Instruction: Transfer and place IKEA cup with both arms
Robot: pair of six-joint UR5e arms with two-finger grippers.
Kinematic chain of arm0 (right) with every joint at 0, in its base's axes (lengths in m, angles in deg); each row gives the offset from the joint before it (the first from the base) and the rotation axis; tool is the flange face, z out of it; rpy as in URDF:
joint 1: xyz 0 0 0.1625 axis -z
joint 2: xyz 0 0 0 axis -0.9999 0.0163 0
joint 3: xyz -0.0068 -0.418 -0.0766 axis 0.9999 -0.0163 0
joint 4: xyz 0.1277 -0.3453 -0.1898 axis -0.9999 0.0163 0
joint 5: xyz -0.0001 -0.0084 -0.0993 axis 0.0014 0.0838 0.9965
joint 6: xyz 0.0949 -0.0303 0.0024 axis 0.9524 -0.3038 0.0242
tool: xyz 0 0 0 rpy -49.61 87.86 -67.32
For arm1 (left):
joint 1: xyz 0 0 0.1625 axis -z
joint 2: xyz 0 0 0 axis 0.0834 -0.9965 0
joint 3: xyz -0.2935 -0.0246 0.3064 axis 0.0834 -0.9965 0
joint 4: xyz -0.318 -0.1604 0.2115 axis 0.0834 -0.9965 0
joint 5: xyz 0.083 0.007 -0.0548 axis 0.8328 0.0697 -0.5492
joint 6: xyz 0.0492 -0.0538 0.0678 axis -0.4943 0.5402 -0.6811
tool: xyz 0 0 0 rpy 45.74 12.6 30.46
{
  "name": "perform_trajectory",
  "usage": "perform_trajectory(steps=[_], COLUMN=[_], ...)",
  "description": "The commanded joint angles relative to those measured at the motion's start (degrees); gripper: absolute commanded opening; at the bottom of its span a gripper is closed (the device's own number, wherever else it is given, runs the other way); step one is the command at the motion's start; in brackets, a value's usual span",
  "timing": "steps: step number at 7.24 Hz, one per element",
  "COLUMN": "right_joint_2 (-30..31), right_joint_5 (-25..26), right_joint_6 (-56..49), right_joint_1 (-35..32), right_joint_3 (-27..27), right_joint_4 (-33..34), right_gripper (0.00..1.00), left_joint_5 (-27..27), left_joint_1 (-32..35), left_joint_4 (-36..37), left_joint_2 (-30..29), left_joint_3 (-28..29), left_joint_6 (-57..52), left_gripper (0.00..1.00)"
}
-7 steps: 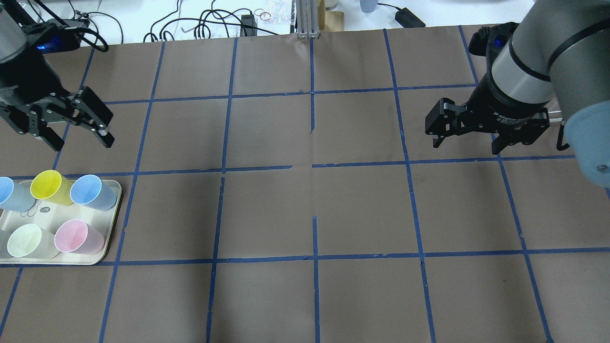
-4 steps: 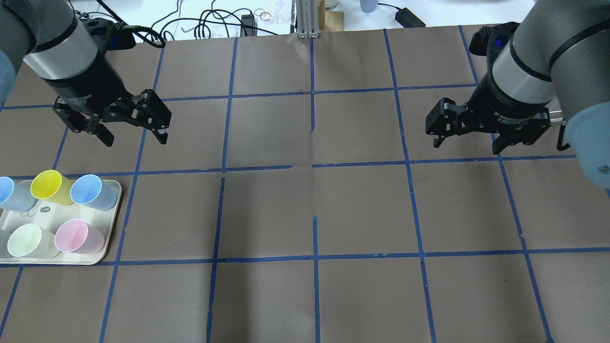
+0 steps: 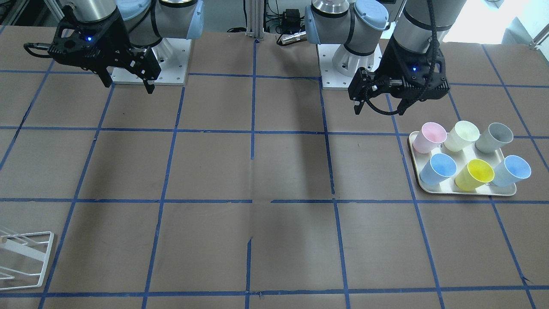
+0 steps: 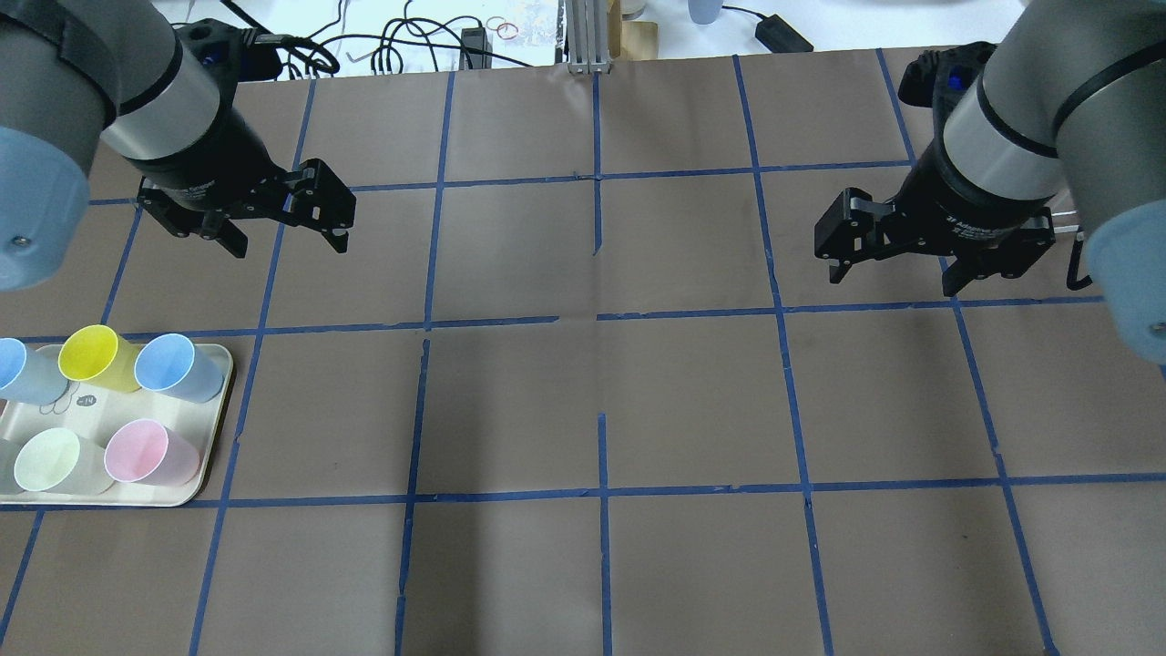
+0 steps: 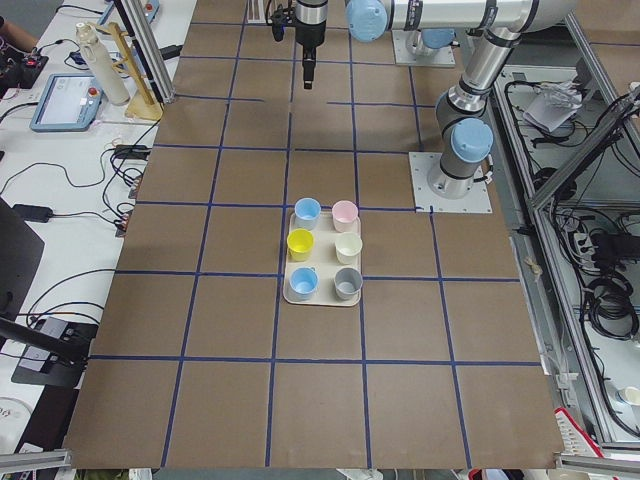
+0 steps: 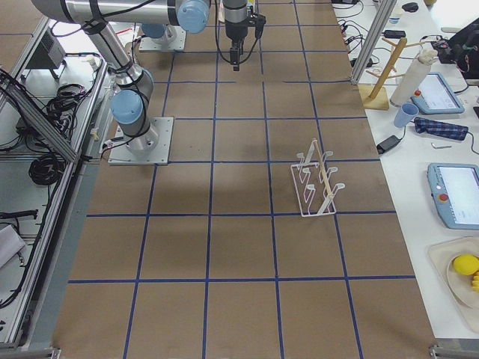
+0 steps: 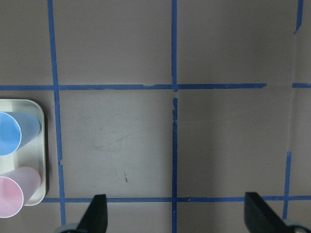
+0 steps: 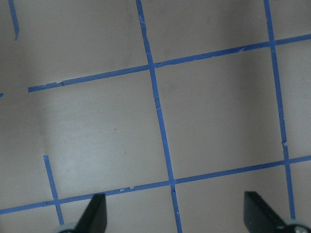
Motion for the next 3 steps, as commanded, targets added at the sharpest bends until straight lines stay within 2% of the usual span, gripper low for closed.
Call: perform_trajectory(steps=[1,3], right_joint_2=[0.08,-0.09], right_joint_5=[-0.07,0.02], right_joint_6=[0.0,-0.09], right_joint_1=[0.0,0.0], right_joint_3=[-0.11,-0.11], right_joint_4=[0.09,0.79], right_gripper=[1.0,1.0], left_joint_5=[-0.12,0.15], left_joint_1=[1.25,1.26], left_joint_4=[0.89,-0.78], left_joint_2=[-1.09,-1.63], left_joint_3=[1.56,3.43], left_joint_6=[0.4,0.31], left_gripper=[1.0,1.0])
